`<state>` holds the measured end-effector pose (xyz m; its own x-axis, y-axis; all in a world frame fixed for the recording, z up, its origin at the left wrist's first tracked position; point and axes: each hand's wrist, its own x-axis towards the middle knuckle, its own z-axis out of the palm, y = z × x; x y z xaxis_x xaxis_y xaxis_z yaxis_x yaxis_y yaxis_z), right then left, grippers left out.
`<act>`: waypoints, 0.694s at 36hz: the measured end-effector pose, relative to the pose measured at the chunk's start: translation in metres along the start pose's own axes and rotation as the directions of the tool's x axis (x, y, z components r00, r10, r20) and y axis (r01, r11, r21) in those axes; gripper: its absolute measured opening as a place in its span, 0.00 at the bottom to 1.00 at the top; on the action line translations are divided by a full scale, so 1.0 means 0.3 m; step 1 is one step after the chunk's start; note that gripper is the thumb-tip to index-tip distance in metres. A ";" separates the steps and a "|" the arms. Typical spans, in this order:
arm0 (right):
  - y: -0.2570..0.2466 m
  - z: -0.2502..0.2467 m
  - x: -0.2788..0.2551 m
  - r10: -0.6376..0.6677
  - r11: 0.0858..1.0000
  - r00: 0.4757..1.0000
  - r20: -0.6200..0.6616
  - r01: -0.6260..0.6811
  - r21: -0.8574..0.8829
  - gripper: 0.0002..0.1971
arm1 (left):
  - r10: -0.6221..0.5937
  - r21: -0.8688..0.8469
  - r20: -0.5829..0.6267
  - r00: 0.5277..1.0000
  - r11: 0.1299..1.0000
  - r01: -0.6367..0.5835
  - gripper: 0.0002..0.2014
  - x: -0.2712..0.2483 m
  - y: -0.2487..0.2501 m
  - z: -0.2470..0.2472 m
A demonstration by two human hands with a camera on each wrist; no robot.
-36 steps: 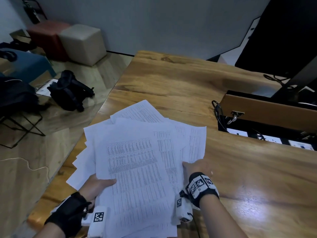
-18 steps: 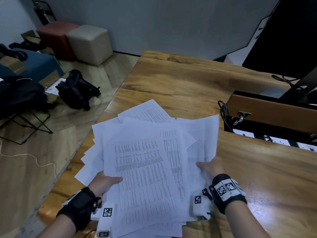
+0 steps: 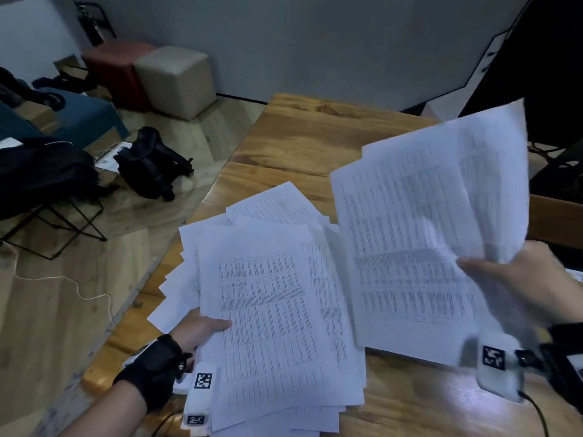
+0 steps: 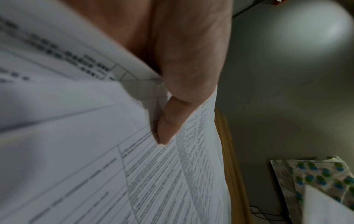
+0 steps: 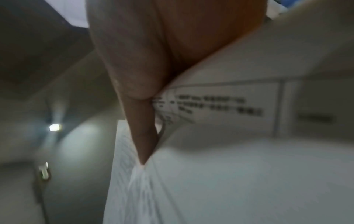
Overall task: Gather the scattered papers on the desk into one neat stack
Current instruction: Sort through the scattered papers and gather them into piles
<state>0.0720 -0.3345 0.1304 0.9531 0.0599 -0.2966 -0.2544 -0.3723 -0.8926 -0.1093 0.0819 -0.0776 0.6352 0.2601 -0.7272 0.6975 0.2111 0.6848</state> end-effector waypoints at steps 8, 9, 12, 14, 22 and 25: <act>0.082 0.166 0.069 0.108 0.990 0.944 0.311 -0.072 -0.125 0.43 | 0.002 -0.023 0.019 1.000 1.000 -0.001 0.19 -0.054 0.047 0.023; 0.113 0.226 0.072 0.157 0.982 0.924 0.350 -0.110 -0.151 0.36 | 0.009 -0.031 0.011 1.000 0.999 -0.009 0.16 -0.064 0.056 0.030; 0.217 0.398 0.067 0.227 0.971 0.900 0.373 -0.180 -0.157 0.17 | 0.038 -0.056 -0.003 0.999 0.998 -0.038 0.20 -0.077 0.059 0.038; 0.286 0.492 0.053 0.264 0.961 0.890 0.372 -0.212 -0.175 0.17 | 0.034 -0.131 -0.038 0.999 0.991 -0.039 0.27 -0.077 0.058 0.031; 0.347 0.640 -0.028 0.245 0.948 0.877 0.413 -0.128 -0.290 0.11 | 0.143 -0.032 0.018 0.990 0.989 -0.142 0.21 -0.105 0.116 0.075; 0.376 0.633 -0.029 0.180 0.964 0.910 0.374 -0.087 -0.252 0.12 | 0.215 -0.017 -0.038 0.976 0.976 -0.215 0.16 -0.096 0.104 0.081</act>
<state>0.0038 -0.2011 -0.0320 0.7603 0.3337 -0.5572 -0.2870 -0.5970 -0.7491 -0.0978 0.0580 -0.0366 0.7570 0.3351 -0.5610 0.5385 0.1664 0.8260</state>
